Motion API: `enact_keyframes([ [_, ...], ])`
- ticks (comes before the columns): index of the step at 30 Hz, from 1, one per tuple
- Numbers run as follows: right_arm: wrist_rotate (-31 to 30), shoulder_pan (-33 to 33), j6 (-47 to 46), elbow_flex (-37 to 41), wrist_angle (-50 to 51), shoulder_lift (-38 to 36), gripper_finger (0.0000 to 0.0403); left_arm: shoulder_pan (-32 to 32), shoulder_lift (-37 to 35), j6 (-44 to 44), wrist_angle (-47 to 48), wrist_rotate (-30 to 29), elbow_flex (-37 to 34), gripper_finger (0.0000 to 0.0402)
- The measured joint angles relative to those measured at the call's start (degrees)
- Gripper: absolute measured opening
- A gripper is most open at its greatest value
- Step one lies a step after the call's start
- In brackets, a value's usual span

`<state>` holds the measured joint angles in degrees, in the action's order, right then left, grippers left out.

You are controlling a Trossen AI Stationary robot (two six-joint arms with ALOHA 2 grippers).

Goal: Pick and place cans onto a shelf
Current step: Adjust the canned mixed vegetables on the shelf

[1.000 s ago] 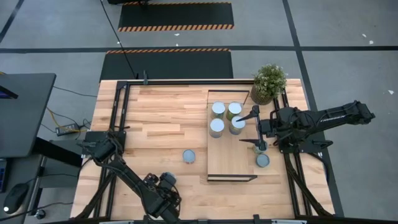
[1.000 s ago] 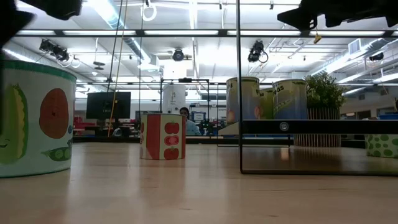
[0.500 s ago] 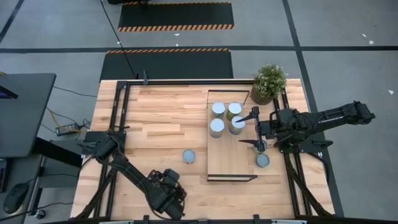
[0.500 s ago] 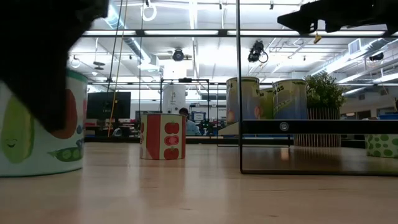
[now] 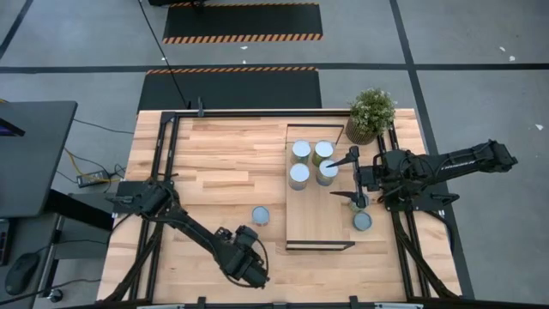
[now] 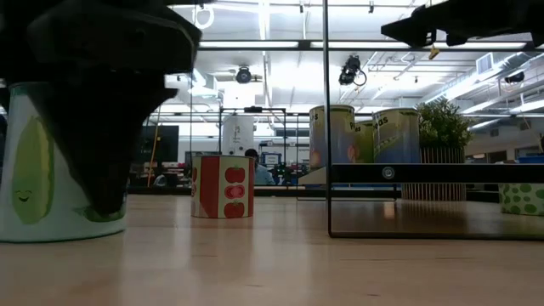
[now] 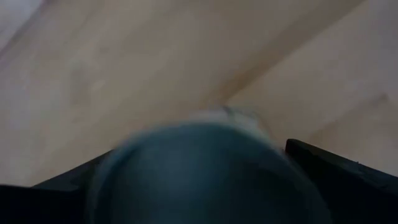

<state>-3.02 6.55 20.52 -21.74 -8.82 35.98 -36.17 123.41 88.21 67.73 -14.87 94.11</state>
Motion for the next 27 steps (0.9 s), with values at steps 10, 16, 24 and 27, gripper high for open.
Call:
enact_keyframes([
  [10, 0.02, 0.00, -1.15, 0.00, 1.43, -0.83, 0.0382, 1.14, -0.08, -4.93, -0.30, 3.88, 0.00, 0.0388],
  [16, 0.02, 0.00, -1.28, 0.00, 1.99, -0.91, 0.0382, 1.12, -0.11, -5.48, -0.72, 5.03, 0.00, 0.0352],
  [24, -0.47, -0.04, -1.25, 0.00, 3.23, -2.14, 0.0382, 2.52, -0.19, -9.77, -0.79, 5.61, 0.00, 0.0310],
  [27, -1.19, -0.04, -1.35, 0.00, 3.41, -2.87, 0.0382, 3.89, -0.58, -13.63, -0.71, 5.81, 0.00, 0.0305],
])
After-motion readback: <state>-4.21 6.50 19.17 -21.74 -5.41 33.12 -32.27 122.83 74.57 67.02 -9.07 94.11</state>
